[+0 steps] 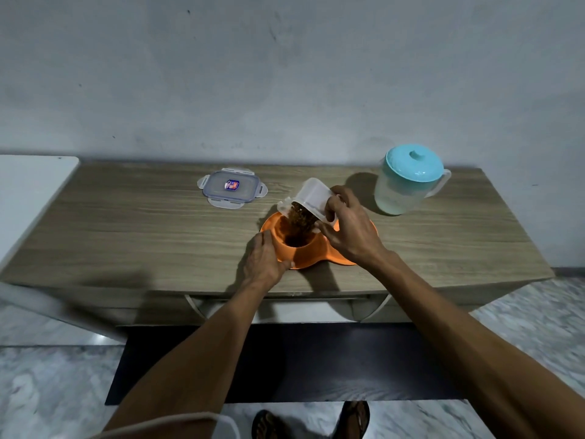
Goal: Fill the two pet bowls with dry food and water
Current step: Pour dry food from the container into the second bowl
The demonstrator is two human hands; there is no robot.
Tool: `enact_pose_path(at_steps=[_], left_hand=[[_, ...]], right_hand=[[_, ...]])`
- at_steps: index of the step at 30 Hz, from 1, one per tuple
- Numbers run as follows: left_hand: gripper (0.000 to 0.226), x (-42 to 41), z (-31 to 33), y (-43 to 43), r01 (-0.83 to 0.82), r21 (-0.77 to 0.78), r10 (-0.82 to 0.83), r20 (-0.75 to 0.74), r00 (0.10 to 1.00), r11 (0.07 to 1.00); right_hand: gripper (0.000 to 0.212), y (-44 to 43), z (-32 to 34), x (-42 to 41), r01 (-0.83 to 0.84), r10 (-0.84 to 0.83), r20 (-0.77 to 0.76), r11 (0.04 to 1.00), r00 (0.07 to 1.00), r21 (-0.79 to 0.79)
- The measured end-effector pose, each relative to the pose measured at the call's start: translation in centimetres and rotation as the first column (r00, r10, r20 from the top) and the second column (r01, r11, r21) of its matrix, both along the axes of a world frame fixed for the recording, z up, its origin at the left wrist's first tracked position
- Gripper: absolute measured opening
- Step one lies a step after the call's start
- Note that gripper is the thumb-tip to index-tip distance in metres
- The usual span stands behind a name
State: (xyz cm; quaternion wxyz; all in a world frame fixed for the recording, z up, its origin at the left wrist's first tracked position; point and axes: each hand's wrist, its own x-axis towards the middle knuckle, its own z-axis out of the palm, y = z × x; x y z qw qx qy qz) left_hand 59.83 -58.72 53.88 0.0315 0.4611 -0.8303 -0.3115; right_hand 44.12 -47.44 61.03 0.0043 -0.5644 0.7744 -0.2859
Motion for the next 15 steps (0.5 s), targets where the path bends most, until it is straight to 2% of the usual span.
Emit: enact_pose_path(at_steps=[8,15], left_hand=[[0.093,-0.06,0.25,0.17,-0.004,-0.012,0.005,0.019,1.0,1.0],[0.092,-0.09,0.3,0.16,-0.002,-0.002,0.002,0.011,1.0,1.0]], right_hand=[[0.038,0.05,0.11,0.56,-0.063,0.063,-0.071,0.998,0.995,0.007],[0.025,0.02,0.11,0.67,-0.105,0.107,-0.152,0.994,0.982,0.026]])
